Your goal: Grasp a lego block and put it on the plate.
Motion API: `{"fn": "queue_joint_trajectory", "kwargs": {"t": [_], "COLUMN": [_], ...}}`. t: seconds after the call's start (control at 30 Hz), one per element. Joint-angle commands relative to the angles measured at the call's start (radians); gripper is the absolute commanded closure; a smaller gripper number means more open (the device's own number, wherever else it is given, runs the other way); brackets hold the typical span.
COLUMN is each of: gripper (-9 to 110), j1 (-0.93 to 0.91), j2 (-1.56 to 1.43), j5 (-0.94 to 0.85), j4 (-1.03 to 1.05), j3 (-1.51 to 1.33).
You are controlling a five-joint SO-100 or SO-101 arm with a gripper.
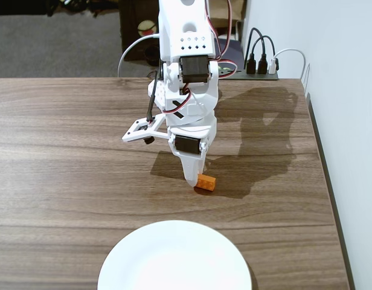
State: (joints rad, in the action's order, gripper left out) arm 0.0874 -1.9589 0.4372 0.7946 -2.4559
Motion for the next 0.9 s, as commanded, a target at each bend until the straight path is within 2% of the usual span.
{"fn": "queue_joint_trajectory", "kwargs": {"t": [0.0,0.3,0.5,0.63,0.87], "gripper": [101,101,101,101,101], "j1": [-0.015,-0.084,-0.143,-0.169,-0.176], "j2": [-0.054,-0.255,-0.348,-0.299,-0.055], "j5": [-0.018,-0.21,-0.376,-0.445,-0.456], "j4": [-0.012,-0.058,-0.227,-0.391,-0.5], "j3": [0.023,0.032,0.037,0.069,0.255]}}
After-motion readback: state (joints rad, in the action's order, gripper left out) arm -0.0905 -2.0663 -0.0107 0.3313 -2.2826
